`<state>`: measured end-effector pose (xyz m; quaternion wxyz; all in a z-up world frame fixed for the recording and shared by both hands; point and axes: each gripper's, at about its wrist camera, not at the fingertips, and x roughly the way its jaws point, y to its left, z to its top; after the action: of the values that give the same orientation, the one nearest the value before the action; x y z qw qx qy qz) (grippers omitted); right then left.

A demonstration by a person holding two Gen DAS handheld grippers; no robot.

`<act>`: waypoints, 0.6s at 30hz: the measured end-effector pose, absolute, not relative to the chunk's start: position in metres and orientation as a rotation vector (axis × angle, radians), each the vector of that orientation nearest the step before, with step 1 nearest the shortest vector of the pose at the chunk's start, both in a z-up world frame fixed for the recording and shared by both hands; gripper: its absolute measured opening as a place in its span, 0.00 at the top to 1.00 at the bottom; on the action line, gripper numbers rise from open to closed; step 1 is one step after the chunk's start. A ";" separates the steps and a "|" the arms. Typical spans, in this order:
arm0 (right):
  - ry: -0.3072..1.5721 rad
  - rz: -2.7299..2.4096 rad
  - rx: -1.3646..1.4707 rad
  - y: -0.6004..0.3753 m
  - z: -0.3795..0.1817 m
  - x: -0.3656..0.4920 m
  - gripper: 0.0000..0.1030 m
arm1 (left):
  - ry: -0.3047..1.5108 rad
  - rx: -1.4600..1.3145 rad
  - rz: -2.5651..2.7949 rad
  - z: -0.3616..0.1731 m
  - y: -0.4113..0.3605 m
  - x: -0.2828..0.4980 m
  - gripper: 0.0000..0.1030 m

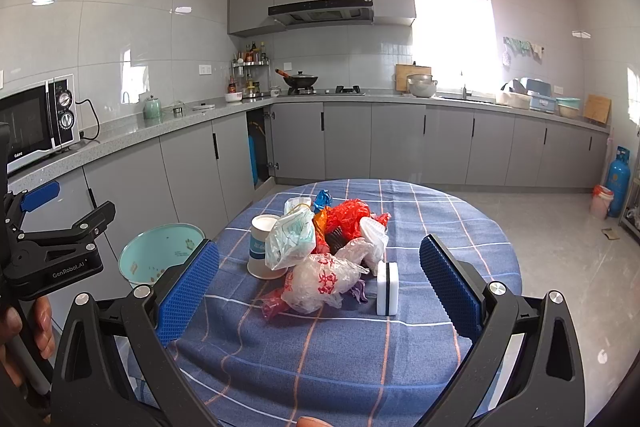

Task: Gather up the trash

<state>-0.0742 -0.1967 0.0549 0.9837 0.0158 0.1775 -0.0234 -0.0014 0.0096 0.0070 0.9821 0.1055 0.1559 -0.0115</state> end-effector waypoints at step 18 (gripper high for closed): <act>0.357 -0.047 0.031 -0.197 0.054 -0.075 0.04 | 0.317 0.210 -0.022 0.008 0.011 0.000 0.05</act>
<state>-0.0746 -0.1968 0.0544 0.9837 0.0157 0.1775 -0.0232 0.0004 0.0108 0.0078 0.9819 0.1042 0.1577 -0.0107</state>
